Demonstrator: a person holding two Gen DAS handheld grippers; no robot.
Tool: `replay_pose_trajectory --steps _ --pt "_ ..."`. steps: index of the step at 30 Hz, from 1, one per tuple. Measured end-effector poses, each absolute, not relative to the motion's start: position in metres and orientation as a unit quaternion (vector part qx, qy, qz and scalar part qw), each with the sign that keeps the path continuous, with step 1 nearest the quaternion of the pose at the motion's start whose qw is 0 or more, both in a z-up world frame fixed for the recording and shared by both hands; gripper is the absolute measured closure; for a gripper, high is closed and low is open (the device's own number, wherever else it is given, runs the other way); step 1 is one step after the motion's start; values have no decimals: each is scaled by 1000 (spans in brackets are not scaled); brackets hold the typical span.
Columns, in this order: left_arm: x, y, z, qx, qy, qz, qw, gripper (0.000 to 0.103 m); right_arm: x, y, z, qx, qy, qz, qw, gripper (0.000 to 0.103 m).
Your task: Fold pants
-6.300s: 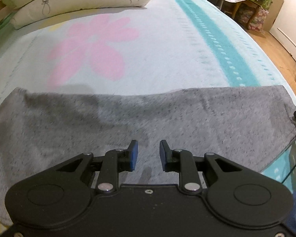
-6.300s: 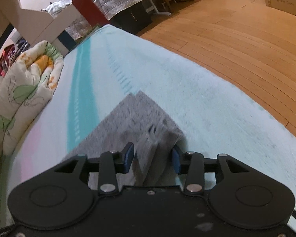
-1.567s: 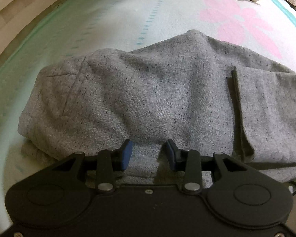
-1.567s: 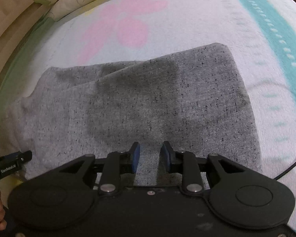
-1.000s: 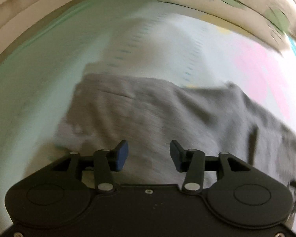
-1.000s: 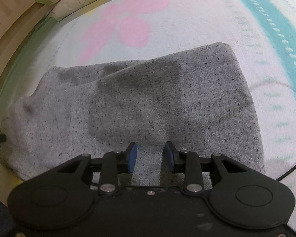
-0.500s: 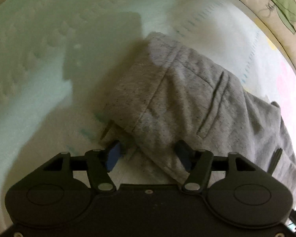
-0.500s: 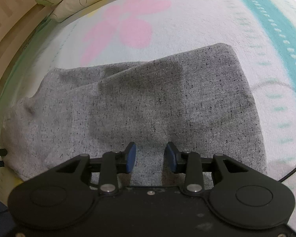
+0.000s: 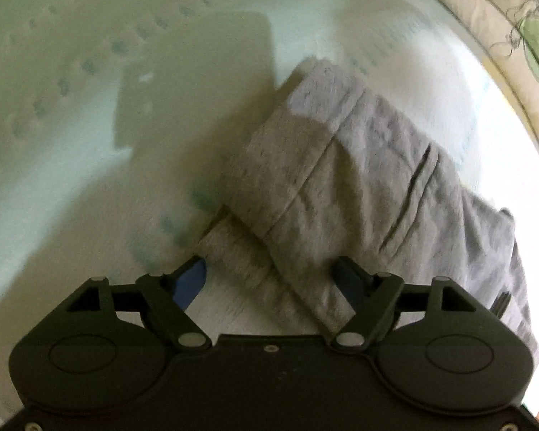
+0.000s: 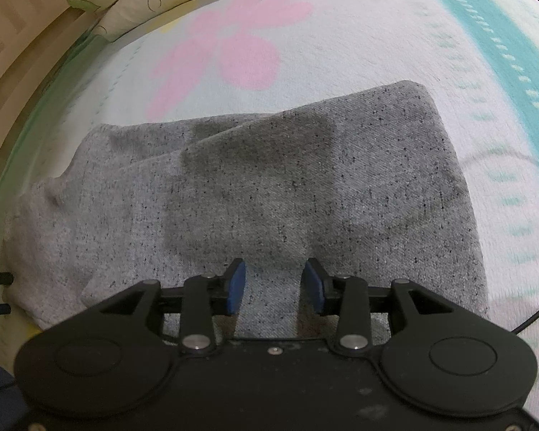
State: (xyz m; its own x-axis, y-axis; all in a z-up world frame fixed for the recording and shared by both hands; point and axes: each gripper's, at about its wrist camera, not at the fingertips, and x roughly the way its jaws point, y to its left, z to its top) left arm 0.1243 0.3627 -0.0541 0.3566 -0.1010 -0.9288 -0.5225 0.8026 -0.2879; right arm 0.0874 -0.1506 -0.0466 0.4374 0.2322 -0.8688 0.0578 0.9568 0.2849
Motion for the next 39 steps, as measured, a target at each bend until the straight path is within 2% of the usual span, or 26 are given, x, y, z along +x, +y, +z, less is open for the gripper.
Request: replay_pose_trajectory --steps 6,7,8,11,13,23,28,33,39 --pt "131 367 -62 -321 497 144 793 22 86 -151 -47 139 527 54 837 62" --pt "131 367 -62 -326 490 141 796 28 86 -152 -47 139 526 54 837 62" --pt "129 368 -62 -329 480 138 801 45 86 -152 -47 140 526 54 837 62" --pt "124 369 -53 -327 456 132 817 75 86 -152 -47 140 526 55 837 62" --pt "116 367 -42 -322 438 121 830 79 87 -152 -48 141 526 54 837 62" --pt "109 269 60 -178 376 46 908 82 87 -164 -42 165 526 54 833 63" --pt "105 187 101 -121 350 -37 928 82 82 -184 -26 178 485 16 856 62" --pt "101 94 103 -71 358 -145 919 83 77 -215 -11 215 444 -25 870 62" --pt "95 5 54 -37 420 -226 878 82 71 -252 -7 277 419 -52 863 61"
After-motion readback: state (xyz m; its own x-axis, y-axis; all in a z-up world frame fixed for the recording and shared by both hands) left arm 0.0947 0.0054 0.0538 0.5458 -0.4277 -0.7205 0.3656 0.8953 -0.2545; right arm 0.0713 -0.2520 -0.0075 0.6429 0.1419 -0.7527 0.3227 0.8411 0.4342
